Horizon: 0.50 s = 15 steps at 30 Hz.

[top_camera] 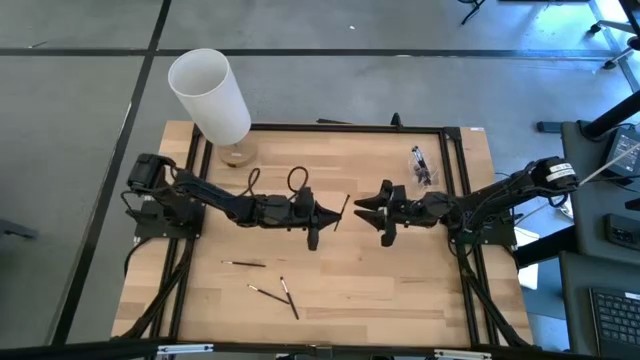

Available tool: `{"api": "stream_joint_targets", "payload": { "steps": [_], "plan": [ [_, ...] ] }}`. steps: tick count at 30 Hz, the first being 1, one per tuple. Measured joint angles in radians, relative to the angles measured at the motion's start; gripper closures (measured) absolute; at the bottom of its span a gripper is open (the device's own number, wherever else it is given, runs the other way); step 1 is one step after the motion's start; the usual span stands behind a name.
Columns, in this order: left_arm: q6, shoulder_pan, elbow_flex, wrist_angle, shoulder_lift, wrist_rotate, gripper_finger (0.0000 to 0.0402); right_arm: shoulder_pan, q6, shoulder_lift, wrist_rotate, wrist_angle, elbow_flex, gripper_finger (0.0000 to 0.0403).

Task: Sort items
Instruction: Put the eyeshadow brush into the top section of the transparent organizer

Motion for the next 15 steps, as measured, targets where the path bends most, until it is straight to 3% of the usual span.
{"api": "stream_joint_targets", "payload": {
  "steps": [6,15],
  "plan": [
    [-0.039,0.0,0.0,0.108,0.076,0.031,0.038,0.0,-0.038,0.071,0.0,-0.002,0.033,0.0256],
    [-0.004,-0.002,0.0,0.097,0.083,0.065,0.038,0.0,-0.037,0.119,0.042,0.025,0.033,0.0256]
  ]
}}
